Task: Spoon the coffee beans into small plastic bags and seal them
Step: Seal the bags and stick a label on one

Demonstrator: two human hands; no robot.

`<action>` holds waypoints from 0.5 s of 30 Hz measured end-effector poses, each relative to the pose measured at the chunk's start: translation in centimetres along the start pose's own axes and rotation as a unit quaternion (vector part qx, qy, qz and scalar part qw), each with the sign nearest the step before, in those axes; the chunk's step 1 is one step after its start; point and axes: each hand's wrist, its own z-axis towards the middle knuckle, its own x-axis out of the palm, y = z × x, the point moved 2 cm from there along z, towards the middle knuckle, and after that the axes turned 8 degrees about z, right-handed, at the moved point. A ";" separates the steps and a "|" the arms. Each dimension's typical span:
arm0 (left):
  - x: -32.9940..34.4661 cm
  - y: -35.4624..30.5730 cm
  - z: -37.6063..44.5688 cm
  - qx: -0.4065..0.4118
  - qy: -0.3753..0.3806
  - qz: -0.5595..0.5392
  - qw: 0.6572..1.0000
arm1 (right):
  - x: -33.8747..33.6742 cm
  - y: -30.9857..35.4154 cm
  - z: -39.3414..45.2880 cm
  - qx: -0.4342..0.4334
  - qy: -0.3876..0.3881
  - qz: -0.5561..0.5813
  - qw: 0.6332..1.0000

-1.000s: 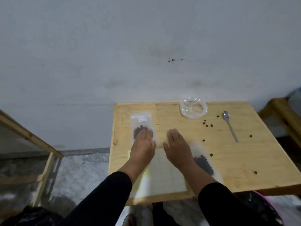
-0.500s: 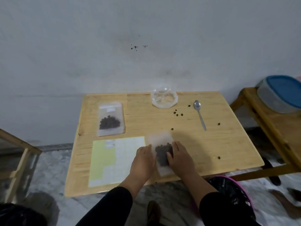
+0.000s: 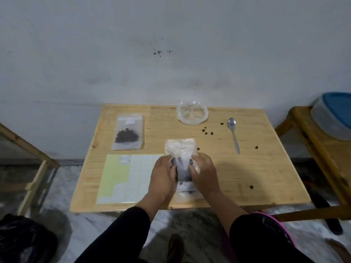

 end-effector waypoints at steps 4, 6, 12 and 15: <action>-2.2 1.3 0.6 -0.029 -0.023 -0.051 0.998 | 0.6 2.3 0.9 -0.020 -0.047 0.098 0.994; -3.6 2.5 0.8 -0.047 -0.037 -0.082 0.995 | 1.2 3.8 1.3 0.014 -0.030 0.138 0.990; -8.4 7.9 0.8 -0.106 -0.013 -0.187 0.977 | 6.4 8.8 1.2 0.059 0.052 0.170 0.982; -10.8 11.3 0.9 -0.117 -0.017 -0.200 0.973 | 9.5 11.4 0.6 0.054 0.068 0.180 0.980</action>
